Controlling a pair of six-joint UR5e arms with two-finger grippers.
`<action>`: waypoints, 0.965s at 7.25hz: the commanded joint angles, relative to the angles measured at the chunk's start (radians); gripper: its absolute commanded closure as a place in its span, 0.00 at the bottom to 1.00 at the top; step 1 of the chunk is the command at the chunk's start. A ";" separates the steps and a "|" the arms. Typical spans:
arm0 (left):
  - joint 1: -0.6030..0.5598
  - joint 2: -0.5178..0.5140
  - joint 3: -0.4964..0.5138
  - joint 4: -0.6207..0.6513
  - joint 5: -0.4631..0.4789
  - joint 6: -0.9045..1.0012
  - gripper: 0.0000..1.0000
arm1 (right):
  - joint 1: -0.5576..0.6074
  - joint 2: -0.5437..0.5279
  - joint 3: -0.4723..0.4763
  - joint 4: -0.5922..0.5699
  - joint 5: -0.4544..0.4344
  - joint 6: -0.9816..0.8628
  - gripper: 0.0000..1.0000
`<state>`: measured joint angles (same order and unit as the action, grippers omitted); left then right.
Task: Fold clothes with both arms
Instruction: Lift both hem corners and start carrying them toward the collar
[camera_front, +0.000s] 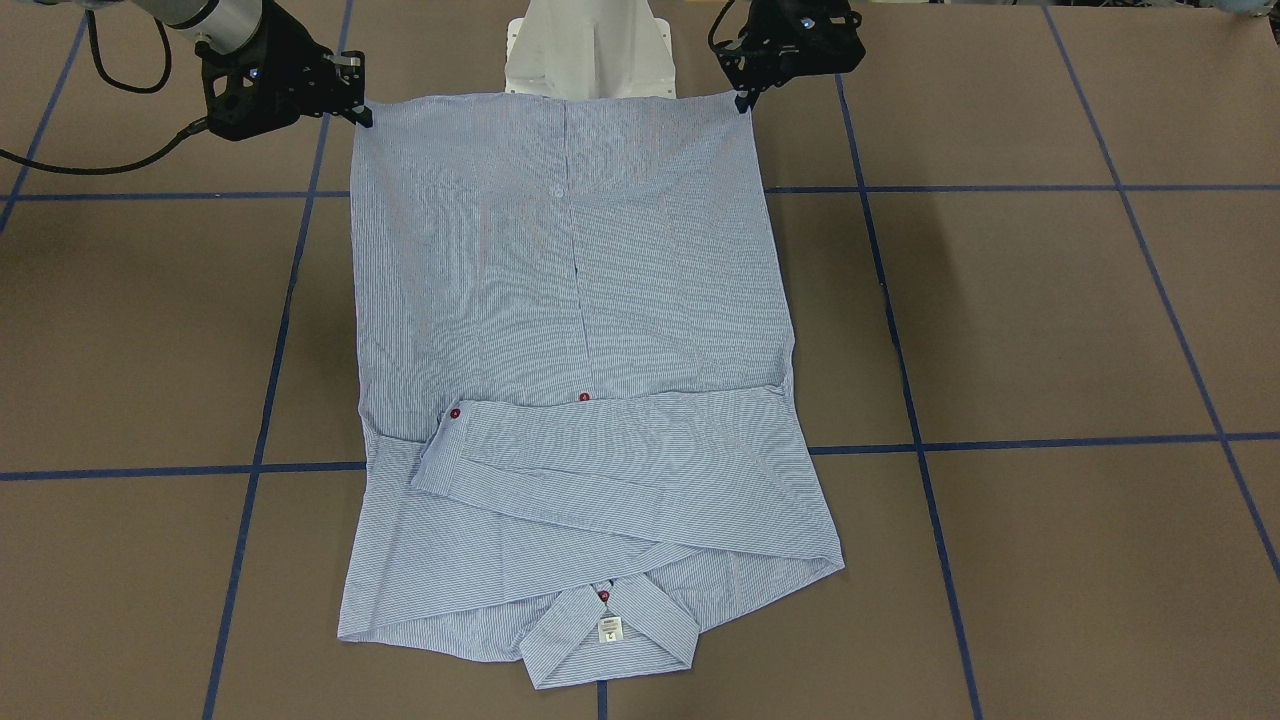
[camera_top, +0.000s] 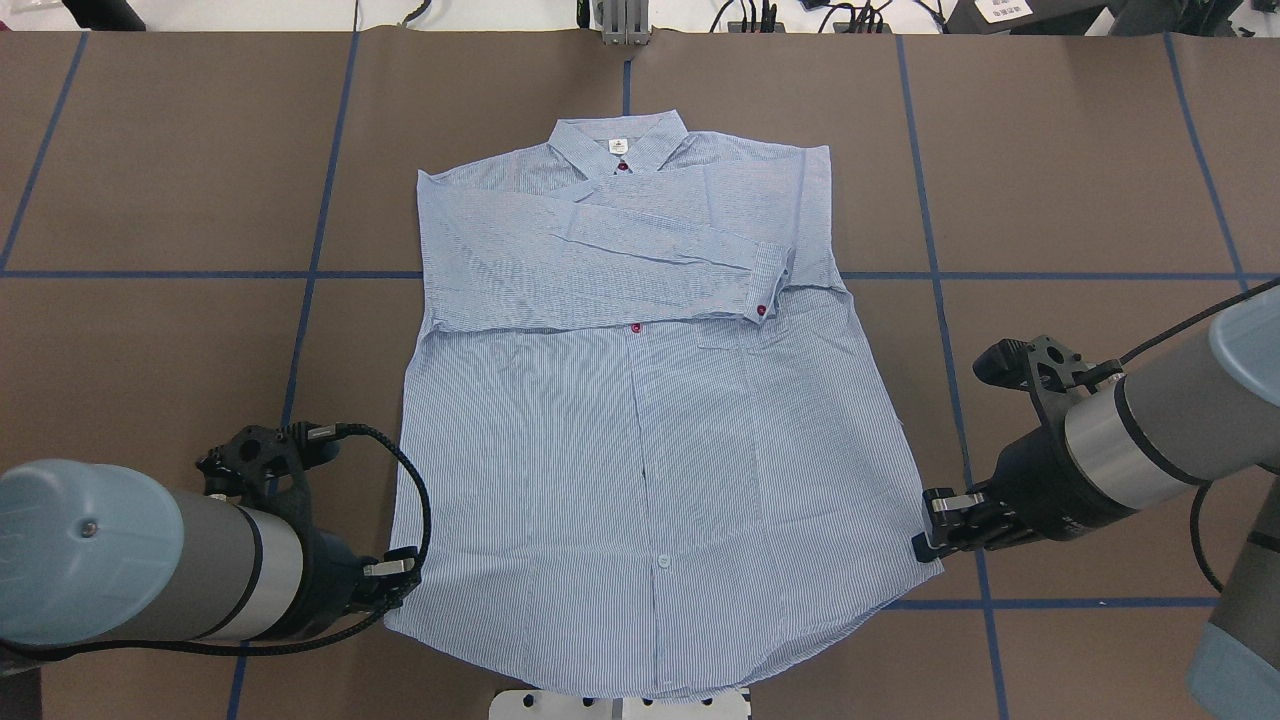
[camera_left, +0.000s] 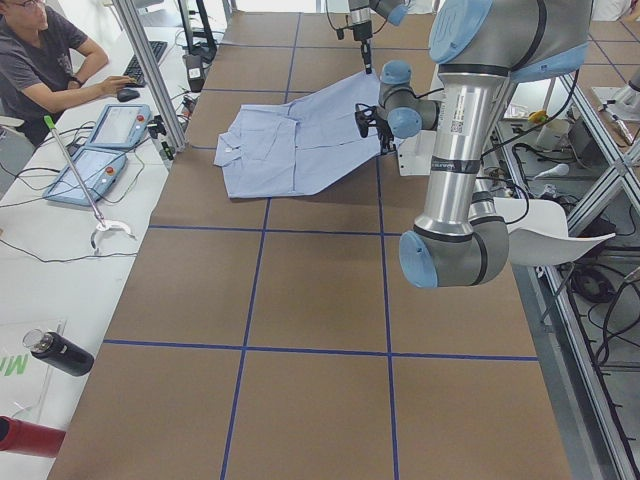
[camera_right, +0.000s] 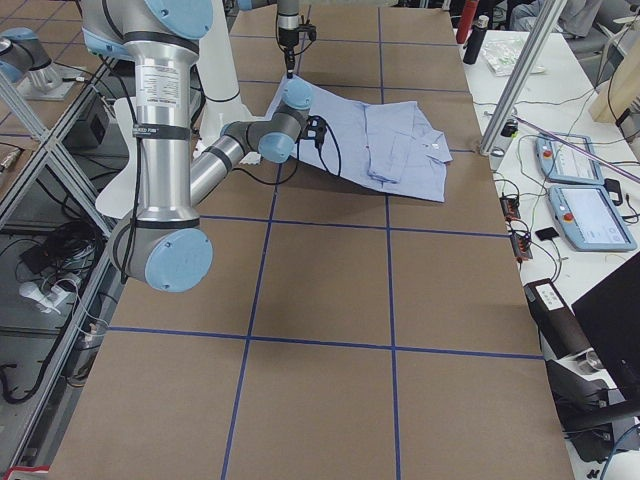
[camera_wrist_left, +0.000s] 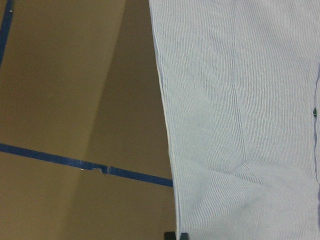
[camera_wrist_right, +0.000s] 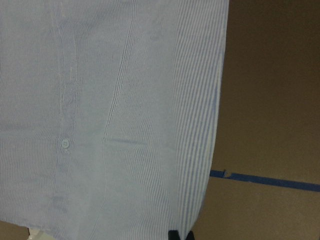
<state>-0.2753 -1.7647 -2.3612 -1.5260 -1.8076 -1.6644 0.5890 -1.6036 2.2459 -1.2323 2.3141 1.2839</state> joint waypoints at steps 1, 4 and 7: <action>0.001 0.028 -0.013 0.000 -0.002 0.003 1.00 | 0.017 -0.004 -0.006 0.001 0.001 0.003 1.00; 0.001 0.028 0.000 -0.003 -0.004 0.005 1.00 | 0.051 0.002 -0.051 0.001 0.005 0.000 1.00; 0.001 0.027 0.000 -0.003 -0.004 0.006 1.00 | 0.061 0.007 -0.063 0.001 0.005 0.000 1.00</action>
<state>-0.2746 -1.7368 -2.3610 -1.5293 -1.8116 -1.6585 0.6459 -1.5988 2.1867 -1.2318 2.3193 1.2840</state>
